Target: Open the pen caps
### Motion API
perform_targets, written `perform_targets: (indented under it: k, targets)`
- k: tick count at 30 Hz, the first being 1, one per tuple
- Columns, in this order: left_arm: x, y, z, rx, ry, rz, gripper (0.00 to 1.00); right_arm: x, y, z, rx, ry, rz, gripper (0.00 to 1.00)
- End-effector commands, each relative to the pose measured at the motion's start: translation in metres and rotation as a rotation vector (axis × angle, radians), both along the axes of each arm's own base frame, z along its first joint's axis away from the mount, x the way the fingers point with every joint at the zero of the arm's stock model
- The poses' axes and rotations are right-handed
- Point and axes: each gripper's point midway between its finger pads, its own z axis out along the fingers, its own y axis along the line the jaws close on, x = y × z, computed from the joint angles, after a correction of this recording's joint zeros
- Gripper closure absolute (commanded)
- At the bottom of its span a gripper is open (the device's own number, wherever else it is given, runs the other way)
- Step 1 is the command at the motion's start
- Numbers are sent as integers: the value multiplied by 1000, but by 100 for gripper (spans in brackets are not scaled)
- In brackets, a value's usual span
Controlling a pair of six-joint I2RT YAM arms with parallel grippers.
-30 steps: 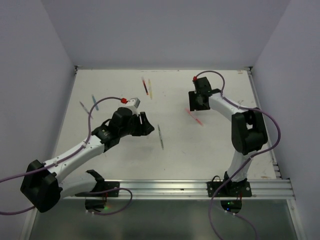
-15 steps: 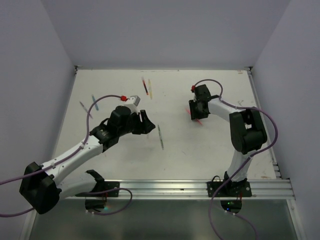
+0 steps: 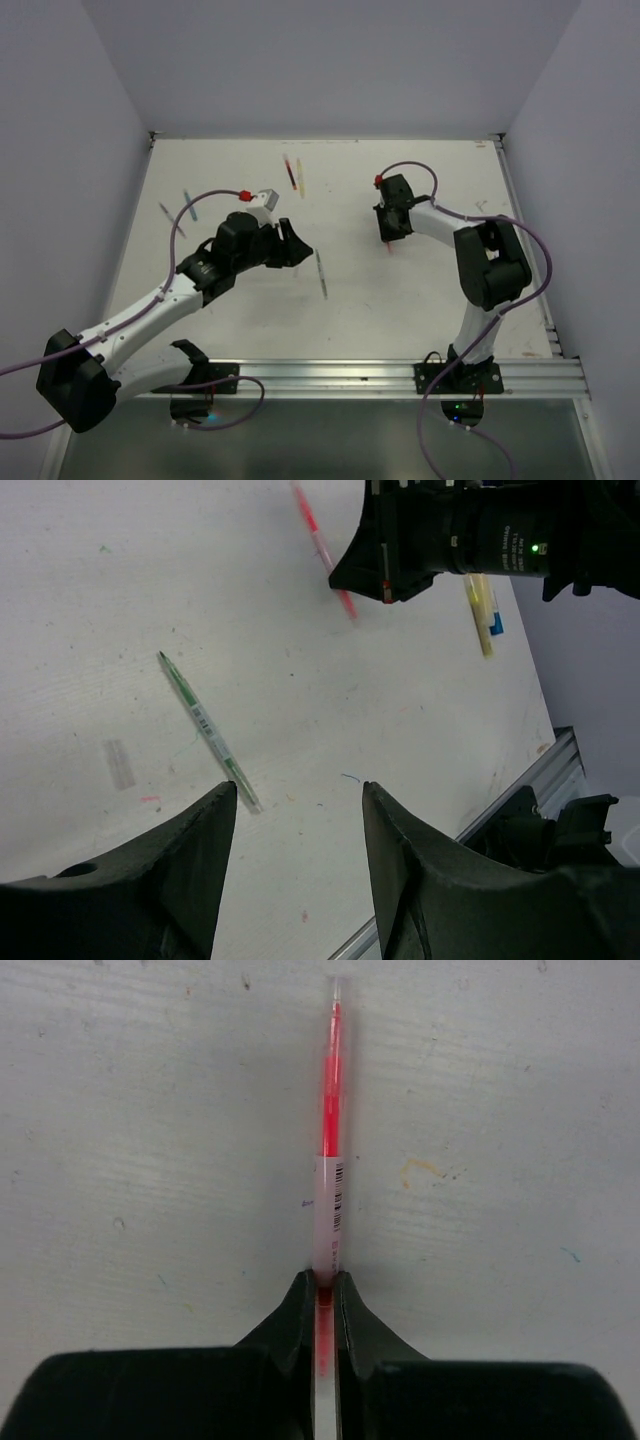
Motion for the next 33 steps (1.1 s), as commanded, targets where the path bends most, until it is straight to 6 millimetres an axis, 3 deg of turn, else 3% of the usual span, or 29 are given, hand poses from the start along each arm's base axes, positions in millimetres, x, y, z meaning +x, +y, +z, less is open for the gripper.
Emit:
perform_targets:
  k: [1,3,4,6,8,9,15,22,33]
  targets:
    - [2,-13,14,-83,-22,-22,44,-17,17,-4,-15,13,54,100]
    - [3,-15,11,-109,-3,-9,43,-20,36,19,23,-65,90,100]
    - [7,-19,11,-136,-11,-8,43,-28,42,23,54,-66,99,100]
    - [6,-25,10,-182,26,-20,43,-42,74,52,231,-95,181,100]
    - [11,-29,8,-217,36,-36,43,-62,90,63,338,-83,230,100]
    - [12,-31,9,-228,40,-36,43,-76,109,81,432,-90,302,100]
    - [21,-43,10,-288,42,-47,43,-121,147,120,672,-35,451,100]
    - [28,-47,8,-291,65,-32,42,-136,168,139,739,-43,504,100]
    - [36,-31,-2,-258,81,37,41,-156,163,157,760,-62,529,100]
